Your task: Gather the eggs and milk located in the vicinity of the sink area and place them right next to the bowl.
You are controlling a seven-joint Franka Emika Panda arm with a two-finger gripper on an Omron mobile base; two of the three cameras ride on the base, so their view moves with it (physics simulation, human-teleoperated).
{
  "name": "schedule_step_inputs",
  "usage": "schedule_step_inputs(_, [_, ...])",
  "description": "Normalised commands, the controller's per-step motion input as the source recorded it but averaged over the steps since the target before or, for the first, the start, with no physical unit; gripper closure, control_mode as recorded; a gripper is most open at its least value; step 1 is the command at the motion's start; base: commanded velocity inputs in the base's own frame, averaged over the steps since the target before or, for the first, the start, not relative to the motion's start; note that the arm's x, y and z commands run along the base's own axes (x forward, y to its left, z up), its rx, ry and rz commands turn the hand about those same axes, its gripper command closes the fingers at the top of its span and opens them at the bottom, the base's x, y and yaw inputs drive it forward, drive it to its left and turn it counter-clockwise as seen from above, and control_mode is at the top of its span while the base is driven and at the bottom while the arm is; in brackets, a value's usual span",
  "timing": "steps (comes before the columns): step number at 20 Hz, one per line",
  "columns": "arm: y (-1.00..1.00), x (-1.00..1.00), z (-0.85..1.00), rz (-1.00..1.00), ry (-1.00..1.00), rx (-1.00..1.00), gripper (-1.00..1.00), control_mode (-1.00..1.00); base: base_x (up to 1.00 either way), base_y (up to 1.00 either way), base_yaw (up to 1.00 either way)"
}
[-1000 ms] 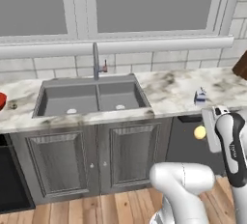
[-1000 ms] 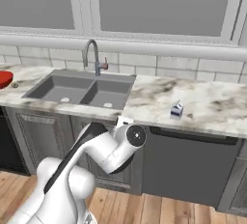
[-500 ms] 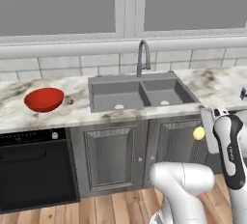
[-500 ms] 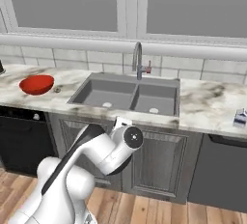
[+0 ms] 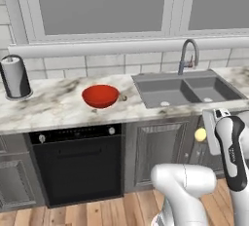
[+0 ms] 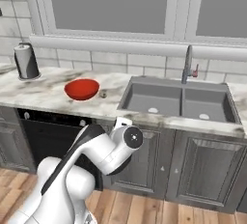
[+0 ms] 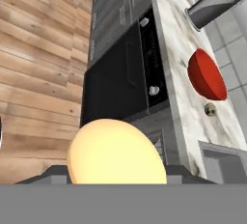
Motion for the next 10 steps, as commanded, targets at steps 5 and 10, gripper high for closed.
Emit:
schedule_step_inputs(5, [0.00,0.00,0.00,0.00,0.00,0.00,1.00,1.00,0.00,0.95,0.01])
schedule_step_inputs(10, [0.00,0.00,0.00,0.00,0.00,0.00,1.00,1.00,0.13,0.78,0.02])
